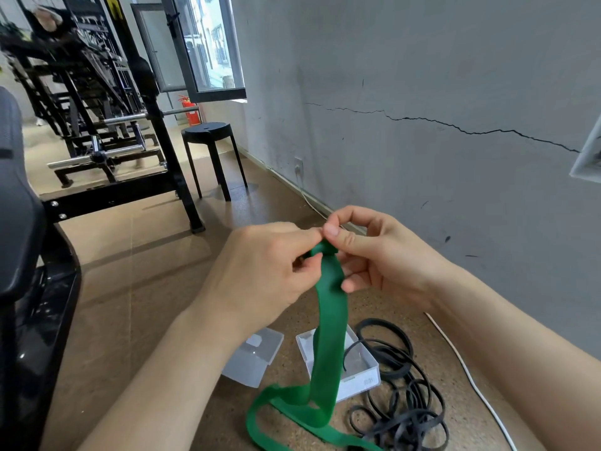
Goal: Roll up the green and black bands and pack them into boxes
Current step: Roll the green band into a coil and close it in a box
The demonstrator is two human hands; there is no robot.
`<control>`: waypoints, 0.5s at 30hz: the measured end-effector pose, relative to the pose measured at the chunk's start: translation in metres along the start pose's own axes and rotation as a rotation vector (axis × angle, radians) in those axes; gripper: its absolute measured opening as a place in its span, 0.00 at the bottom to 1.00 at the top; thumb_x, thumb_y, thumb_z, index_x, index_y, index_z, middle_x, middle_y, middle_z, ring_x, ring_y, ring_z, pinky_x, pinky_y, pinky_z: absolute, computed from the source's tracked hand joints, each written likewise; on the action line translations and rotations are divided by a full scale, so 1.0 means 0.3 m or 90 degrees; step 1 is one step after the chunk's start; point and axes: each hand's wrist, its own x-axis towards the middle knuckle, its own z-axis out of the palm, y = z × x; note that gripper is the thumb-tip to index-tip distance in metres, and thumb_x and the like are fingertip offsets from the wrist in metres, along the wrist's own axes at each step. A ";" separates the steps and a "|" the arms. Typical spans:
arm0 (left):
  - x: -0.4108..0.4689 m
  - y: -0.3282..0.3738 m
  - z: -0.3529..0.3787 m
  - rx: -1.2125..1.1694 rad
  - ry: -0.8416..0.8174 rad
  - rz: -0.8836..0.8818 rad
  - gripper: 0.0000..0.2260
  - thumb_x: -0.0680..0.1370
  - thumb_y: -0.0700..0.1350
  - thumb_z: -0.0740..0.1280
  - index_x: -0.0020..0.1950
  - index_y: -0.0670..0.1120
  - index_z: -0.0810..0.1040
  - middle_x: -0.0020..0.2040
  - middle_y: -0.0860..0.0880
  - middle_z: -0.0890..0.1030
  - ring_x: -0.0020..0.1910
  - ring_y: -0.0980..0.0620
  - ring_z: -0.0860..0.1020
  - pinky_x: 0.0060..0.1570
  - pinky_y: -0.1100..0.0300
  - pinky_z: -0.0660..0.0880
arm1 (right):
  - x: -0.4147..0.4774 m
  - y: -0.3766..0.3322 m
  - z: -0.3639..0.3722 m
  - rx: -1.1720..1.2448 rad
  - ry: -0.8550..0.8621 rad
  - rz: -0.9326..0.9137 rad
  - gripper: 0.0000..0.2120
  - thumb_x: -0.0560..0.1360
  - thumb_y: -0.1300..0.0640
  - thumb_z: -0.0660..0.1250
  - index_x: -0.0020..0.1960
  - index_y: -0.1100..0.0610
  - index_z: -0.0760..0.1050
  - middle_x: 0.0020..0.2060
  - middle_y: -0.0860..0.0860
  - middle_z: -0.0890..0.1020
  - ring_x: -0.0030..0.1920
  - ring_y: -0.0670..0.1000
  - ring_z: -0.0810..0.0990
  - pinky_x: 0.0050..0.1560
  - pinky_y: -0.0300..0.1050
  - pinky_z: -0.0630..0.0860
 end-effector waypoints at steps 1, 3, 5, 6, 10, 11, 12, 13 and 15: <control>0.000 -0.001 0.005 0.035 0.005 0.026 0.08 0.74 0.45 0.65 0.46 0.46 0.83 0.31 0.51 0.76 0.30 0.51 0.74 0.27 0.54 0.73 | 0.000 -0.002 -0.005 0.008 0.001 -0.001 0.09 0.69 0.54 0.71 0.45 0.56 0.74 0.37 0.61 0.79 0.27 0.50 0.78 0.28 0.38 0.78; -0.003 -0.004 0.014 0.034 0.016 0.042 0.08 0.75 0.44 0.66 0.50 0.46 0.83 0.33 0.51 0.78 0.31 0.51 0.76 0.28 0.55 0.75 | 0.000 0.001 -0.013 0.034 -0.001 -0.012 0.08 0.68 0.57 0.72 0.44 0.56 0.74 0.37 0.61 0.80 0.31 0.51 0.81 0.30 0.38 0.80; -0.006 -0.005 0.016 -0.023 0.020 0.016 0.11 0.73 0.44 0.69 0.55 0.47 0.84 0.37 0.52 0.81 0.34 0.55 0.76 0.33 0.57 0.76 | -0.001 0.005 -0.023 0.035 -0.005 -0.020 0.09 0.66 0.59 0.72 0.44 0.56 0.74 0.38 0.60 0.81 0.37 0.53 0.83 0.33 0.39 0.81; -0.006 -0.004 0.017 -0.069 0.019 -0.013 0.13 0.71 0.43 0.72 0.55 0.48 0.84 0.38 0.53 0.82 0.35 0.58 0.76 0.35 0.60 0.75 | -0.002 0.009 -0.028 0.017 -0.008 -0.025 0.10 0.65 0.59 0.72 0.44 0.56 0.73 0.39 0.60 0.81 0.39 0.54 0.83 0.34 0.40 0.80; 0.006 0.010 0.017 -0.299 -0.024 -0.200 0.19 0.63 0.37 0.80 0.49 0.54 0.85 0.39 0.54 0.81 0.34 0.57 0.77 0.36 0.69 0.73 | -0.003 0.014 -0.042 -0.038 -0.036 -0.056 0.16 0.68 0.68 0.73 0.46 0.55 0.69 0.38 0.59 0.78 0.39 0.56 0.79 0.37 0.41 0.79; 0.011 0.011 0.014 -0.345 -0.052 -0.236 0.21 0.61 0.36 0.80 0.46 0.57 0.84 0.38 0.53 0.79 0.33 0.58 0.75 0.35 0.69 0.72 | -0.003 0.012 -0.043 -0.049 -0.048 -0.067 0.18 0.68 0.71 0.73 0.47 0.55 0.68 0.38 0.59 0.78 0.38 0.56 0.78 0.37 0.41 0.79; 0.015 0.008 0.009 -0.381 -0.093 -0.260 0.21 0.61 0.35 0.80 0.45 0.58 0.83 0.38 0.53 0.77 0.33 0.57 0.73 0.35 0.68 0.71 | -0.004 0.011 -0.043 -0.064 -0.063 -0.077 0.20 0.67 0.71 0.72 0.48 0.55 0.66 0.39 0.60 0.78 0.37 0.56 0.77 0.37 0.42 0.79; 0.018 0.003 0.002 -0.416 -0.141 -0.275 0.22 0.61 0.34 0.80 0.45 0.58 0.83 0.37 0.53 0.75 0.33 0.56 0.72 0.35 0.67 0.71 | -0.005 0.008 -0.041 -0.077 -0.081 -0.084 0.20 0.66 0.71 0.70 0.49 0.56 0.64 0.40 0.62 0.77 0.38 0.56 0.77 0.37 0.42 0.79; 0.018 -0.009 -0.017 -0.487 -0.243 -0.279 0.26 0.62 0.36 0.80 0.51 0.60 0.81 0.38 0.50 0.72 0.34 0.52 0.72 0.38 0.62 0.72 | -0.008 0.002 -0.037 -0.088 -0.125 -0.089 0.21 0.67 0.71 0.69 0.51 0.57 0.62 0.43 0.66 0.77 0.40 0.58 0.76 0.38 0.43 0.79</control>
